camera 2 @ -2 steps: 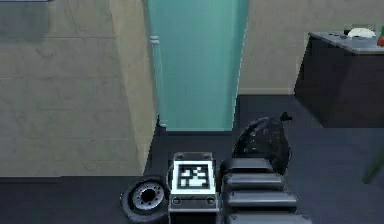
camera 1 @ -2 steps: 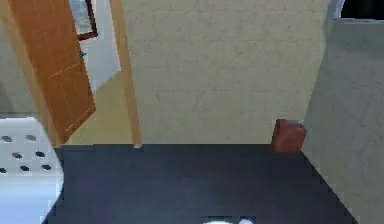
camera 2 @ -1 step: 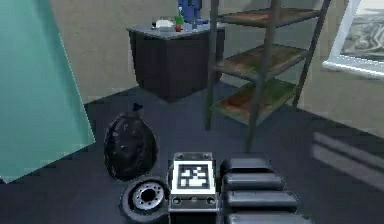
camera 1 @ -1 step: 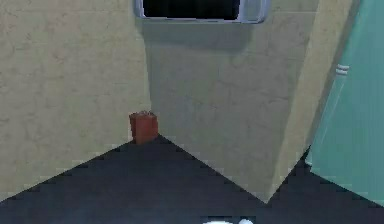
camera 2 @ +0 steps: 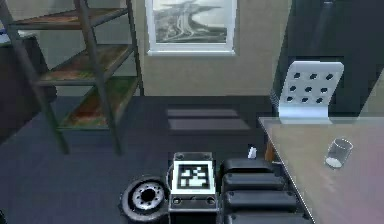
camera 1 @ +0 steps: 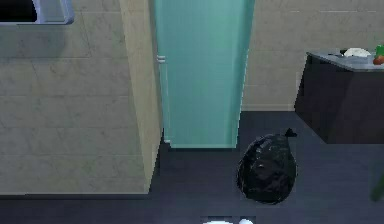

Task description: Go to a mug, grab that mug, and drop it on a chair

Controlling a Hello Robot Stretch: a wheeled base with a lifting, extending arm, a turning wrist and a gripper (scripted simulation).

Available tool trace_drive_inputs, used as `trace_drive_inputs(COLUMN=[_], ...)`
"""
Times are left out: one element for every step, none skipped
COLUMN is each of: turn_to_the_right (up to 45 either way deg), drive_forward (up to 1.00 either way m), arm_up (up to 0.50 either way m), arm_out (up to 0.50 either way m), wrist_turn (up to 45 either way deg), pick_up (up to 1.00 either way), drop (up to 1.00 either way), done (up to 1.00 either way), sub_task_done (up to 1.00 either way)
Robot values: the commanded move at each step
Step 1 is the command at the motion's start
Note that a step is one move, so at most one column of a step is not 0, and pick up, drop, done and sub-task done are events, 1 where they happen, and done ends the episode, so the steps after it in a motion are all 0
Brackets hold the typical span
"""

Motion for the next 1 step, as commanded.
trace_drive_inputs(turn_to_the_right=[9.0], drive_forward=[0.00], arm_up=[0.00], arm_out=[0.00], wrist_turn=[0.0], pick_up=[0.00], drop=[0.00], done=[0.00], sub_task_done=[0.00])
